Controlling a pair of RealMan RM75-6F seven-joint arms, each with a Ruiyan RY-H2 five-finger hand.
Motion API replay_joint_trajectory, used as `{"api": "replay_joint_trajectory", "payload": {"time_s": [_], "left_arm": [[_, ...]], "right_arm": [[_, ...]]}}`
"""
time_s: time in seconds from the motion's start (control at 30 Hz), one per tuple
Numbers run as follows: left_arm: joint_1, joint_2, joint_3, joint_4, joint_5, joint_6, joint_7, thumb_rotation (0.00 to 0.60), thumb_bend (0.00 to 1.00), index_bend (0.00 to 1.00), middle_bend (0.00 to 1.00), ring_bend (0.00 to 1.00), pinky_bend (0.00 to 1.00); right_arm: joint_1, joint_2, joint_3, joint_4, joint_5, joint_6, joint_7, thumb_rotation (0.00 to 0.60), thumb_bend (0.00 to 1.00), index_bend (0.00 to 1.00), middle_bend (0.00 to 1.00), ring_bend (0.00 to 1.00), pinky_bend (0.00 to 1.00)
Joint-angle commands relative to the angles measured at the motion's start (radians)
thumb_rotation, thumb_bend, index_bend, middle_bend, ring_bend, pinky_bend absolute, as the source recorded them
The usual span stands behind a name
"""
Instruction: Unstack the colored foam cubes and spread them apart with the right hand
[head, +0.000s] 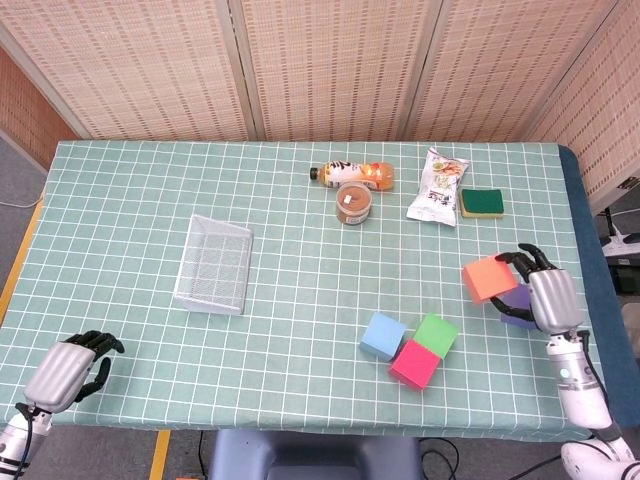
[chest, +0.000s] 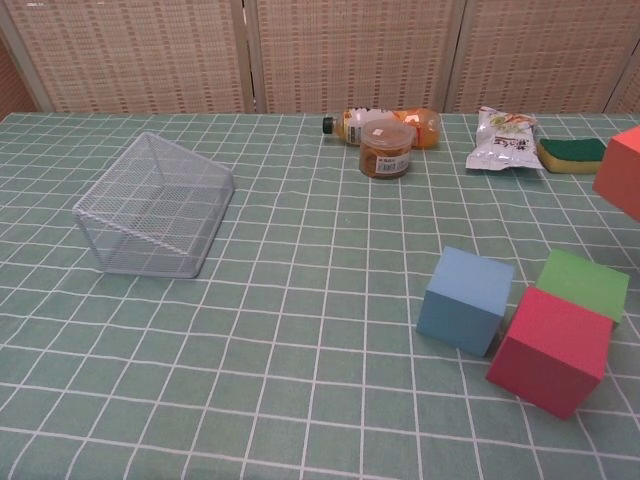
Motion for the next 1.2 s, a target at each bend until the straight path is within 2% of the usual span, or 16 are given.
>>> {"api": "replay_joint_trajectory", "payload": {"time_s": [0.03, 0.07, 0.23, 0.3, 0.4, 0.57, 0.83, 0.93, 1.2], "left_arm": [[0.001, 0.0, 0.0, 0.002, 0.001, 0.003, -0.002, 0.6, 0.68, 0.43, 0.4, 0.34, 0.48], [0.001, -0.001, 0.0, 0.002, 0.001, 0.004, -0.002, 0.6, 0.68, 0.43, 0.4, 0.34, 0.48], [-0.002, -0.002, 0.002, 0.002, 0.0, -0.006, 0.003, 0.6, 0.68, 0.43, 0.4, 0.34, 0.48], [-0.003, -0.002, 0.004, 0.0, 0.001, -0.009, 0.006, 0.6, 0.68, 0.43, 0.4, 0.34, 0.48], [-0.003, -0.001, 0.004, -0.001, 0.003, -0.008, 0.006, 0.6, 0.68, 0.43, 0.4, 0.34, 0.48], [-0.001, 0.001, 0.002, 0.0, -0.003, -0.005, 0.0, 0.6, 0.68, 0.43, 0.4, 0.34, 0.48], [-0.002, 0.0, 0.001, 0.003, -0.005, -0.006, -0.006, 0.6, 0.68, 0.43, 0.4, 0.34, 0.48], [-0.002, 0.0, 0.001, 0.003, -0.004, -0.006, -0.005, 0.6, 0.68, 0.43, 0.4, 0.34, 0.48], [-0.003, -0.001, 0.002, 0.003, -0.004, -0.007, -0.003, 0.6, 0.68, 0.43, 0.4, 0.34, 0.48]], "right_arm": [[-0.005, -0.008, -0.029, -0.009, -0.038, 0.032, 0.033, 0.6, 0.08, 0.06, 0.01, 0.0, 0.27], [-0.011, -0.005, -0.04, -0.024, -0.054, 0.046, 0.037, 0.6, 0.08, 0.04, 0.0, 0.0, 0.23], [-0.038, 0.047, -0.132, -0.122, -0.17, 0.097, 0.002, 0.6, 0.08, 0.02, 0.0, 0.0, 0.2], [-0.036, 0.084, -0.171, -0.176, -0.205, 0.077, -0.008, 0.6, 0.08, 0.02, 0.0, 0.0, 0.19], [-0.023, 0.122, -0.198, -0.232, -0.224, 0.033, -0.044, 0.6, 0.08, 0.03, 0.0, 0.0, 0.18], [0.003, 0.132, -0.189, -0.274, -0.177, -0.058, -0.102, 0.6, 0.08, 0.1, 0.01, 0.0, 0.18], [0.079, 0.178, -0.202, -0.34, -0.098, -0.289, -0.151, 0.6, 0.08, 0.16, 0.06, 0.0, 0.18], [0.097, 0.168, -0.196, -0.335, -0.09, -0.316, -0.168, 0.6, 0.08, 0.17, 0.06, 0.0, 0.18], [0.124, 0.105, -0.186, -0.258, -0.12, -0.304, -0.136, 0.6, 0.08, 0.18, 0.06, 0.0, 0.18]]}}
